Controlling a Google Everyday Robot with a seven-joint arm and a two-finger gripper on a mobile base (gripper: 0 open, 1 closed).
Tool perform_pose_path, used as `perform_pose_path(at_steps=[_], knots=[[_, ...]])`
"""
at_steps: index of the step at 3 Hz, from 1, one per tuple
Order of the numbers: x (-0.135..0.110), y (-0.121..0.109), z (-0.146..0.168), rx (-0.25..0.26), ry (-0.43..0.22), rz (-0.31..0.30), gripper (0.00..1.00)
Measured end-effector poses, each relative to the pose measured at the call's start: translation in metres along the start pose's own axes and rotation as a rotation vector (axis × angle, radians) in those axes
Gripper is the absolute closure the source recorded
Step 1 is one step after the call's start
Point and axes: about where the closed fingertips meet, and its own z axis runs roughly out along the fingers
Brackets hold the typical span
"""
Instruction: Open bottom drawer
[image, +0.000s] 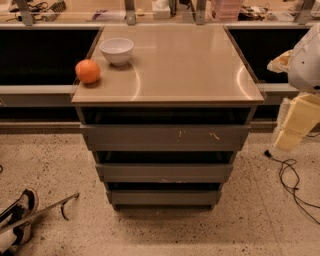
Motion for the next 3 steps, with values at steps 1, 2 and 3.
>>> perform_pose_path(at_steps=[1, 2, 3], knots=[[0.0, 0.014, 0.051, -0.057, -0.075, -0.007, 0.0], [0.0, 0.041, 0.134, -0.12, -0.133, -0.028, 0.0], [0.017, 0.081, 0.218, -0.164, -0.134, 0.014, 0.0]])
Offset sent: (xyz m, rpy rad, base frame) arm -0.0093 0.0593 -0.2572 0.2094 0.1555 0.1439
